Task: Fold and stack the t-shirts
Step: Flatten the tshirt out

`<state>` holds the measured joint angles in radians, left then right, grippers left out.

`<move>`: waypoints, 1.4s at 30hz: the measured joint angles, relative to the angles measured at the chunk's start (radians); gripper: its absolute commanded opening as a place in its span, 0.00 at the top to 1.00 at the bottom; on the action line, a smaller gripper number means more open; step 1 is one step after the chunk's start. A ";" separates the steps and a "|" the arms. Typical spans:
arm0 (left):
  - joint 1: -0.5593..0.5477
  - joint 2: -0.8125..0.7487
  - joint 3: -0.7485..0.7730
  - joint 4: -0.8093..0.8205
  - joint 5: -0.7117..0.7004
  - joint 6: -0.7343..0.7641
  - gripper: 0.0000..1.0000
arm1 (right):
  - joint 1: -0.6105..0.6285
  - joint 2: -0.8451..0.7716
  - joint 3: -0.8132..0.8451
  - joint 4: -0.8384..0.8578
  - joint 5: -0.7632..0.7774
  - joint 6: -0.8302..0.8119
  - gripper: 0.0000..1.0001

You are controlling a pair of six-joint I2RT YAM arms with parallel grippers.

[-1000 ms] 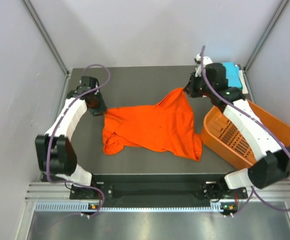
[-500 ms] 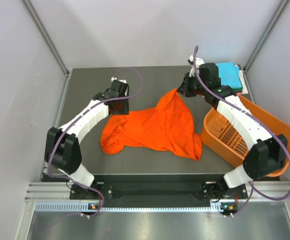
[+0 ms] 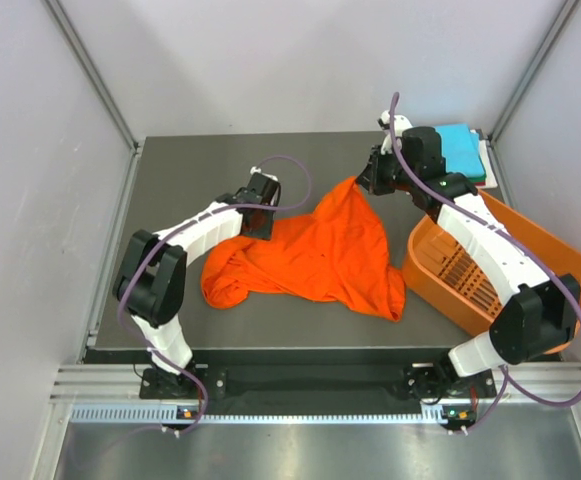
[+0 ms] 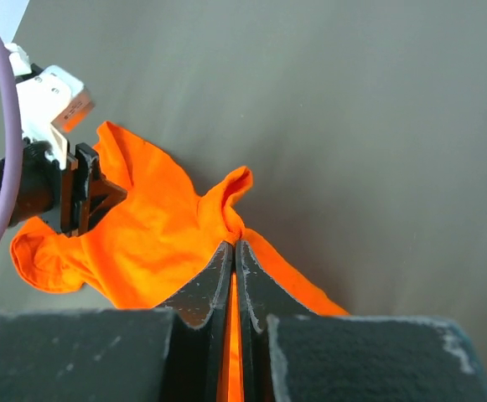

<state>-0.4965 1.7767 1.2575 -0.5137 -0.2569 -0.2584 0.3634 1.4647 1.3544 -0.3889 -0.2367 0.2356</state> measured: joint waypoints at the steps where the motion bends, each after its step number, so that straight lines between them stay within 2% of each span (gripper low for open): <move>1: 0.001 0.000 0.000 0.006 -0.001 0.010 0.53 | 0.000 -0.001 0.000 0.000 -0.001 0.000 1.00; 11: 0.001 0.101 0.027 0.013 -0.023 0.076 0.55 | 0.000 -0.002 0.000 -0.001 0.003 0.000 1.00; 22: -0.009 0.118 0.027 0.018 -0.101 0.100 0.59 | -0.003 -0.002 0.000 -0.004 0.004 0.000 1.00; 31: -0.009 0.134 0.027 0.018 -0.113 0.119 0.62 | -0.018 -0.002 0.000 -0.019 0.006 0.001 1.00; 42: -0.009 0.153 0.027 0.022 -0.130 0.122 0.71 | -0.021 -0.003 0.000 -0.022 0.006 0.002 1.00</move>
<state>-0.5053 1.9293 1.2850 -0.4919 -0.3866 -0.1360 0.3424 1.4612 1.3544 -0.4110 -0.2306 0.2375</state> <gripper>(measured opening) 0.312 0.007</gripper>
